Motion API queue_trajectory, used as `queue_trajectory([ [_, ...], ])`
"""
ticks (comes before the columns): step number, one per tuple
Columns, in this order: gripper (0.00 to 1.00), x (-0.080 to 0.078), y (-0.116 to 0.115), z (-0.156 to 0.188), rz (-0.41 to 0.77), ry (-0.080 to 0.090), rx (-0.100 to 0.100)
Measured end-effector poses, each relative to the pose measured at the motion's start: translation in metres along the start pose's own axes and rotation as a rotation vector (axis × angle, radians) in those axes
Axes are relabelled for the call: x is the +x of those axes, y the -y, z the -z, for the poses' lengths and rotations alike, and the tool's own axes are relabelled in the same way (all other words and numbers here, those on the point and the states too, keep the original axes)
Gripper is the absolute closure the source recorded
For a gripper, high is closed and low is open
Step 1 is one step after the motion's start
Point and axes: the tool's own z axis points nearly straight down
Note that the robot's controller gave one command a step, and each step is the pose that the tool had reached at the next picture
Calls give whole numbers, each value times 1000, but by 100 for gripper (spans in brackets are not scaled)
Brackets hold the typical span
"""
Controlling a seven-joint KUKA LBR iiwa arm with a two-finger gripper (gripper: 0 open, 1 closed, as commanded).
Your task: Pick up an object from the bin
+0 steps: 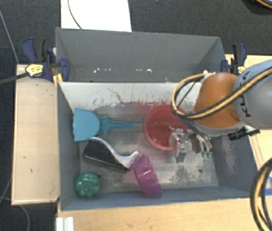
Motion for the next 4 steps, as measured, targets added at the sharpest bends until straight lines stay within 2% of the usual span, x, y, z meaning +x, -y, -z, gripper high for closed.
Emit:
queue_trajectory([
  [1,100,0,0,0,0,0,0],
  [2,100,6,0,15,0,-6,0],
  [3,100,-6,-6,38,18,-3,2],
  [4,100,-12,25,24,270,-4,1],
])
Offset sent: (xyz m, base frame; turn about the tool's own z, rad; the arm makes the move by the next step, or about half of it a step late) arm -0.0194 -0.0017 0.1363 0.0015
